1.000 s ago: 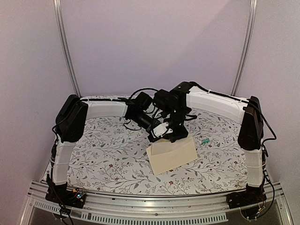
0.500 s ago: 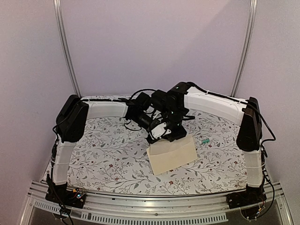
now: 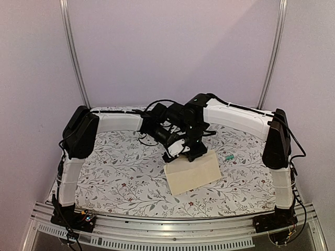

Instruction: Place the letter into the envelope and seal it

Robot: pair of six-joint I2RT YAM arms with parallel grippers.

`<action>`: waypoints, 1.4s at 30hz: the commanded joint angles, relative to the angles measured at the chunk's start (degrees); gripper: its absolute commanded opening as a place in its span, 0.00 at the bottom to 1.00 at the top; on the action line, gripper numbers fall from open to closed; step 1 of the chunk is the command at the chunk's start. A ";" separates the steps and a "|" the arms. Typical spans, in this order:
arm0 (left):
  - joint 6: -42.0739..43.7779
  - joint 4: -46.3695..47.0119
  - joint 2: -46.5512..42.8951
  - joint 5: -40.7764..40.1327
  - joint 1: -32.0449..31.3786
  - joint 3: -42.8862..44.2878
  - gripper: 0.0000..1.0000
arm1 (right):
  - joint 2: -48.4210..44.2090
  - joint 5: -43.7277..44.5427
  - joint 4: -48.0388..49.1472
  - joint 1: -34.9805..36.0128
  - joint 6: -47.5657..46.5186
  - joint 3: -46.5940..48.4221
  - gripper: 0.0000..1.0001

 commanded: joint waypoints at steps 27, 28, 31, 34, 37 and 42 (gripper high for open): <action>-1.57 3.55 -0.63 1.73 -0.37 -1.26 0.00 | -3.98 -7.19 7.72 -2.56 8.57 -7.67 0.21; -1.64 3.69 -0.58 1.86 -0.37 -1.27 0.00 | -4.20 -7.35 8.33 -2.57 8.79 -8.17 0.21; -2.11 4.33 -0.55 2.17 -0.31 -1.27 0.00 | -4.48 -8.76 9.92 -2.64 10.11 -8.82 0.21; -2.54 4.83 -0.47 2.32 -0.13 -1.18 0.00 | -4.53 -9.64 11.12 -2.66 11.46 -8.54 0.15; -2.66 5.02 -0.42 2.52 0.02 -1.18 0.00 | -4.44 -10.14 11.71 -2.67 12.12 -8.31 0.03; -2.59 5.10 -0.07 2.57 0.32 -1.40 0.00 | -3.63 -12.23 9.41 -2.67 12.19 -6.67 0.00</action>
